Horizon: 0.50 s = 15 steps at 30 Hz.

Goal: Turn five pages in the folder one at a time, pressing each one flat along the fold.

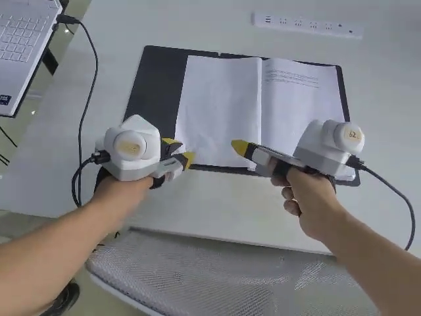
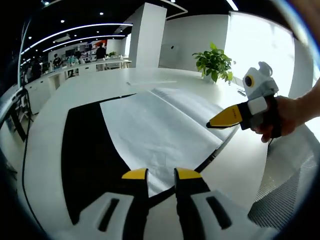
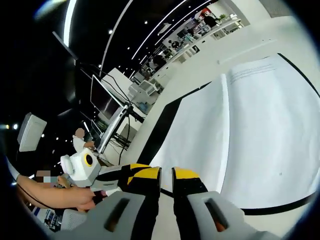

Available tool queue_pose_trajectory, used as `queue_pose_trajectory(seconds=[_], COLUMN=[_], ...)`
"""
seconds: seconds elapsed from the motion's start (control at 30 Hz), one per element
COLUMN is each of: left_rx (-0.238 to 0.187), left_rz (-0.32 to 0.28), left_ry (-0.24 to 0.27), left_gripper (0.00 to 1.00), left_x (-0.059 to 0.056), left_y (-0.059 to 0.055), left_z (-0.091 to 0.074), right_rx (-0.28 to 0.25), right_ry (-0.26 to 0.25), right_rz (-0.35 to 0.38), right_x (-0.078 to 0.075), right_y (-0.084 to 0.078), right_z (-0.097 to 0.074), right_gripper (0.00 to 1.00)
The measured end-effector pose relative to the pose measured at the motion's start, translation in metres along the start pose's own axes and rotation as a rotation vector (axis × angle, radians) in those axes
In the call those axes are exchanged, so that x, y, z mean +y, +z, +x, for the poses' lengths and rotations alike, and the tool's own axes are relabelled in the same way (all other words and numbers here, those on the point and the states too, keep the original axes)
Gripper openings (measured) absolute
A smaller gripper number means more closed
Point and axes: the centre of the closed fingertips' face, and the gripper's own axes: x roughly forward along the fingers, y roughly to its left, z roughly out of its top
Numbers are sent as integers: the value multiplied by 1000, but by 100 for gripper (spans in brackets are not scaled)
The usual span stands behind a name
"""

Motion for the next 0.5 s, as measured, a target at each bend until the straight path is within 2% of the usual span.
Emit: queue_pose_trajectory(seconds=[0.2, 0.27, 0.5], left_rx=[10, 16, -9], left_rz=[0, 2, -23], left_ry=[9, 12, 36], left_gripper=[6, 6, 0], left_x=[1, 0, 8], left_y=[-8, -12, -10], left_z=[7, 9, 8], right_rx=[-28, -33, -31], right_ry=[-7, -12, 3], right_rz=[-8, -9, 13], right_x=[-10, -14, -27], right_y=[16, 20, 30], right_z=[-7, -8, 1], right_gripper=[7, 7, 6])
